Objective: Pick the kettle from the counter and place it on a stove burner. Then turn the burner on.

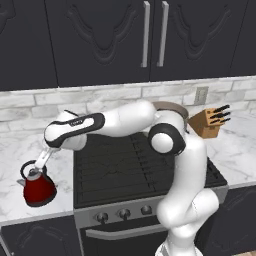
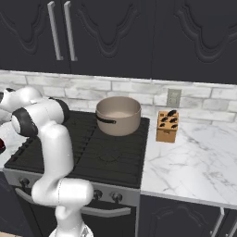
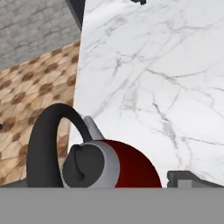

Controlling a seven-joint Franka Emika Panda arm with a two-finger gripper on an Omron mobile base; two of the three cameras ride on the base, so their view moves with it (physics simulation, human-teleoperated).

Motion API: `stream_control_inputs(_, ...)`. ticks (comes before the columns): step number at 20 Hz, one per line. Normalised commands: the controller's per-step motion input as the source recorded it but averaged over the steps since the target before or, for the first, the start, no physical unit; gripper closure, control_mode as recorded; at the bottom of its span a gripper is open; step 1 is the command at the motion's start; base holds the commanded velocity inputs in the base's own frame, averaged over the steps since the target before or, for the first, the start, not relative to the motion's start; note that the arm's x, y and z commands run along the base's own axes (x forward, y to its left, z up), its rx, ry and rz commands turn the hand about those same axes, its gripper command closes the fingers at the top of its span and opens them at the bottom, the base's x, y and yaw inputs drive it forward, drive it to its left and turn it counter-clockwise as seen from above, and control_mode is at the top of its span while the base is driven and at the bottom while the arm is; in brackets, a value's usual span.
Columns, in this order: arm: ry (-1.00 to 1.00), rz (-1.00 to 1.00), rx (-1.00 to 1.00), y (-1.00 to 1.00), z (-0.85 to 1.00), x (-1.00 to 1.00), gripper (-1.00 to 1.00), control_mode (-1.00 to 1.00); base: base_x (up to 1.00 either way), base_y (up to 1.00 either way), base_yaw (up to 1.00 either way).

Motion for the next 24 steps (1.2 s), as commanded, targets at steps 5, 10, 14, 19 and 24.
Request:
stream_control_inputs(5, 0.01, 0.0, 0.0, 0.07, 0.0, 0.03, 1.0, -1.0, 0.0, 0.0, 0.0)
stream_control_inputs(10, 0.0, 0.0, 0.0, 0.0, 0.0, 0.0, 1.0, -1.0, 0.0, 0.0, 0.0)
stream_control_inputs(14, -0.09, 0.0, 0.0, 0.0, 0.0, -0.13, 1.0, -1.0, 0.0, 0.0, 0.0)
stream_control_inputs(19, -0.09, 0.0, 0.0, 0.0, 0.0, -0.15, 1.0, -1.0, 0.0, 0.0, 0.0)
stream_control_inputs(24, -0.07, 0.0, 0.0, 0.0, 0.0, -0.07, 1.0, -1.0, 0.0, 0.0, 0.0)
